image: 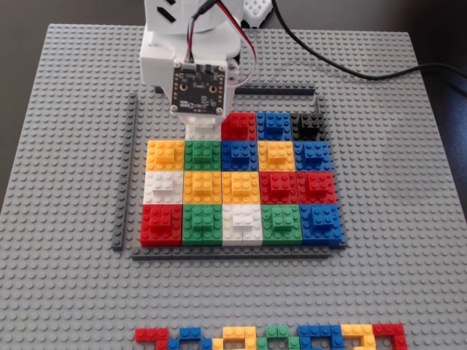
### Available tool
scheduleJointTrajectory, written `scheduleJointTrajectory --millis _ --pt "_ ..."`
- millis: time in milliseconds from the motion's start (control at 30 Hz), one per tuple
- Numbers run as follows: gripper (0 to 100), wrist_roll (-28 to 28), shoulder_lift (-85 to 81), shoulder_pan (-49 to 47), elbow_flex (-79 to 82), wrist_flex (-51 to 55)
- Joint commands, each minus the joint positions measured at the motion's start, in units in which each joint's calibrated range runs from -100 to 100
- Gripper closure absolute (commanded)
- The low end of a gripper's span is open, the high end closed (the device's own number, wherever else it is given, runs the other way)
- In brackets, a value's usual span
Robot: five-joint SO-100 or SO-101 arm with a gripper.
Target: Grab the cube and place it into the grid
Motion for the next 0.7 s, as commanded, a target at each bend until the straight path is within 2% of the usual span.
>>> scheduleJointTrajectory --millis 0,667 --pt "84 -0.24 -1.27 0.17 0.42 -1.49" --pt "82 -0.39 -2.05 0.9 -3.65 0.12"
